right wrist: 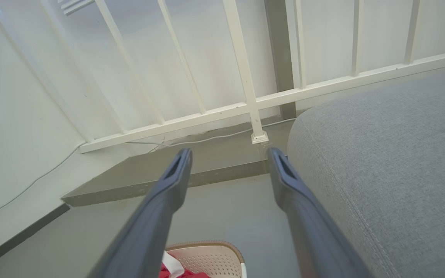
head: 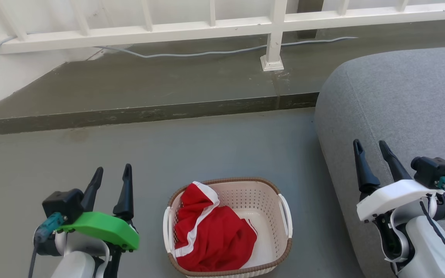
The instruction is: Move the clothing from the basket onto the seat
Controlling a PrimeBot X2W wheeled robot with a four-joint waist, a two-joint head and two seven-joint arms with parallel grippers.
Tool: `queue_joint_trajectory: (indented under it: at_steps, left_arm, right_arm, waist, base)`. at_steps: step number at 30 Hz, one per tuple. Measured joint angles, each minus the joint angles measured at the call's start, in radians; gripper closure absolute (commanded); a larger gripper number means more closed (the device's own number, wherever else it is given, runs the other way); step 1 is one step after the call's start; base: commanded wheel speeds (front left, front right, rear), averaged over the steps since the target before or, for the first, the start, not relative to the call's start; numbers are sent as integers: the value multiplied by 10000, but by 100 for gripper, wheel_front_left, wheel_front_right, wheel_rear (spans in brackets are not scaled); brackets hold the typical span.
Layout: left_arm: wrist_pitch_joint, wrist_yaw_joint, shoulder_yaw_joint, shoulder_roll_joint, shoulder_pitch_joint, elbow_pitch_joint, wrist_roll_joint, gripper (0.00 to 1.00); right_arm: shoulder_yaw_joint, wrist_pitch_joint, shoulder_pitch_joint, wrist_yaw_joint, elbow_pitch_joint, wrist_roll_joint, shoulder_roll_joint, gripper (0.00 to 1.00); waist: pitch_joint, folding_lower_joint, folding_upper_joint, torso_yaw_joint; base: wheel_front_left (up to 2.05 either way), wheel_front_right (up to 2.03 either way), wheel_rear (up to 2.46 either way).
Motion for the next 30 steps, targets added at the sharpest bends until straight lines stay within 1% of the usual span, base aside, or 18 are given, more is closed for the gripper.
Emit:
queue_joint_trajectory:
  at_steps: [4, 13, 17, 19, 30]
  left_arm:
    - [-163, 23, -190, 25, -1, 35, 520, 0]
    - [-435, 238, -510, 56, -36, 79, 1323, 0]
    - [-604, 337, -617, 105, -151, 130, 1881, 0]
    - [-612, 366, -677, 107, -244, 159, 1908, 0]
    - [-610, 384, -690, 100, -252, 360, 1906, 0]
  right_arm:
    - [96, -157, -7, -81, 65, -389, -4, 0]
    - [407, -441, -103, -102, 198, -1434, -69, 0]
    - [539, -589, -234, -169, 232, -1879, -184, 0]
    - [575, -644, -234, -169, 249, -2040, -217, 0]
    - [514, -644, -234, -151, 255, -2038, -209, 0]
  waist:
    - [0, 0, 0, 12]
    - [21, 0, 0, 33]
    - [34, 0, 0, 45]
    - [35, 0, 0, 51]
    - [45, 0, 0, 73]
  base:
    - [0, 0, 0]
    - [0, 0, 0]
    - [0, 0, 0]
    - [0, 0, 0]
    - [0, 0, 0]
